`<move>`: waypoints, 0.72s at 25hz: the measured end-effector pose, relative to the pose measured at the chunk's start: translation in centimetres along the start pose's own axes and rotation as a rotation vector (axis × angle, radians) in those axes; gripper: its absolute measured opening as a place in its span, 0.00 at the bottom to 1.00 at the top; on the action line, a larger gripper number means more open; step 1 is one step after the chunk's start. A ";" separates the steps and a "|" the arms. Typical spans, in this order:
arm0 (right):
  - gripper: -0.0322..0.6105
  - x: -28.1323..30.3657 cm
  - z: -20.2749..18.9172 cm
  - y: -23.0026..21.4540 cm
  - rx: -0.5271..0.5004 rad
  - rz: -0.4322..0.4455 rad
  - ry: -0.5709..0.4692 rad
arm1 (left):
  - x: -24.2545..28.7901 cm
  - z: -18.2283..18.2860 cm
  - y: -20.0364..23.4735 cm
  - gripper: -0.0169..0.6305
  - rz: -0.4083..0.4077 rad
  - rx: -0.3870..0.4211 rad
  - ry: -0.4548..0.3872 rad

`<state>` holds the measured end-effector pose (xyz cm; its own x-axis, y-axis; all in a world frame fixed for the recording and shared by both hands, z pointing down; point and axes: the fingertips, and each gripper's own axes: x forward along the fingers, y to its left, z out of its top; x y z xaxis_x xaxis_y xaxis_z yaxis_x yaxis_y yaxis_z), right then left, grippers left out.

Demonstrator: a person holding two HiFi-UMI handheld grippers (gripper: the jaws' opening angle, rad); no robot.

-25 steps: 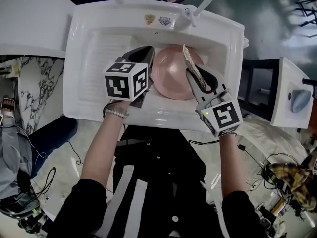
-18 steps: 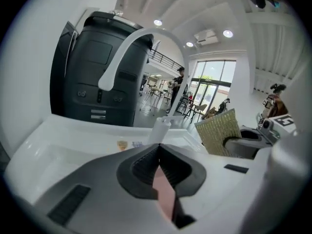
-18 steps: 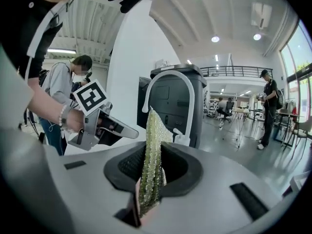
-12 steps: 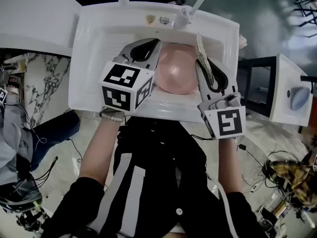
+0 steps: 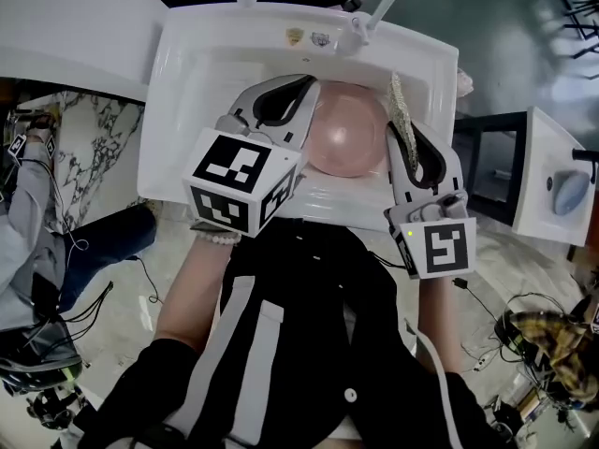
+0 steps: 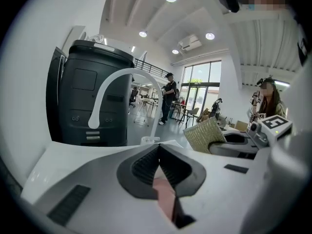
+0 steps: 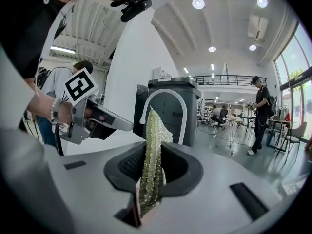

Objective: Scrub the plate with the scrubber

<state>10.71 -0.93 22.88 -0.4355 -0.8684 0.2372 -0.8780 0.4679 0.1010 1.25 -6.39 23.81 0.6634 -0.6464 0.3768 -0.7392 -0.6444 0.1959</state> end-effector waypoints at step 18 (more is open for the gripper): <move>0.16 0.4 0.4 1.8 -0.014 0.051 -0.016 | -1.8 -0.8 0.2 0.03 0.042 -0.015 0.009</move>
<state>8.89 -0.48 22.80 -0.4826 -0.8458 0.2274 -0.8518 0.5136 0.1029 -0.22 -4.99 23.92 0.6308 -0.6688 0.3934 -0.7679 -0.6107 0.1931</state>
